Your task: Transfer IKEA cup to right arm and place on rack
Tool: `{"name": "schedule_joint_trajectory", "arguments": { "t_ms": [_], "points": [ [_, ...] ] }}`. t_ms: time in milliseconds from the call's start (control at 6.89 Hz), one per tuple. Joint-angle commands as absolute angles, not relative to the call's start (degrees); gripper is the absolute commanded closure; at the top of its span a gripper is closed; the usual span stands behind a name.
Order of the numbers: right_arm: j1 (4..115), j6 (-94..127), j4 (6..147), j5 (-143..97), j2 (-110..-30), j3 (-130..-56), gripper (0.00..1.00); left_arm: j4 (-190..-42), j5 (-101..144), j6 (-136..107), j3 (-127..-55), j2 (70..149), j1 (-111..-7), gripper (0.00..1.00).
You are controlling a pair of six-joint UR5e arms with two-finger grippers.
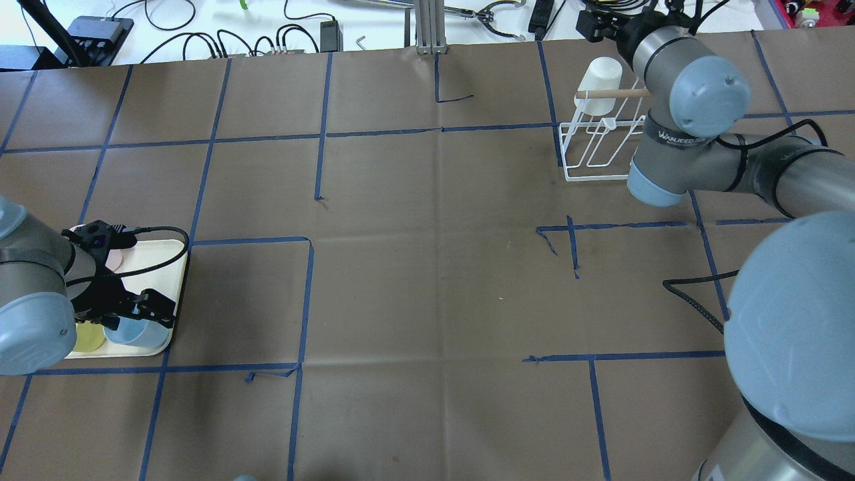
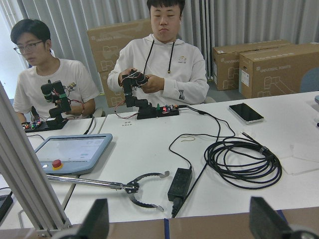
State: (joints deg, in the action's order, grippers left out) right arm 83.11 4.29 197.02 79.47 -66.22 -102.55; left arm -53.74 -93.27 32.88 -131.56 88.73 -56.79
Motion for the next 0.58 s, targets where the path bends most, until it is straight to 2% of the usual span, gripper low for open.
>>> {"name": "schedule_joint_trajectory", "arguments": {
  "t_ms": [0, 145, 436],
  "points": [
    [85.24, 7.18, 195.38, 79.28, -73.79, -105.79, 0.0, -53.96, -94.12, 32.96, -131.31, 88.6, -56.87, 0.79],
    [86.56, 13.12, 195.55, 79.19, -77.13, -110.52, 0.0, -54.05, -94.22, 32.87, -131.13, 88.59, -56.87, 0.99],
    [89.02, 25.69, 195.56, 78.58, -84.25, -116.52, 0.0, -54.05, -94.13, 32.78, -130.78, 87.89, -56.86, 1.0]
  ]
}}
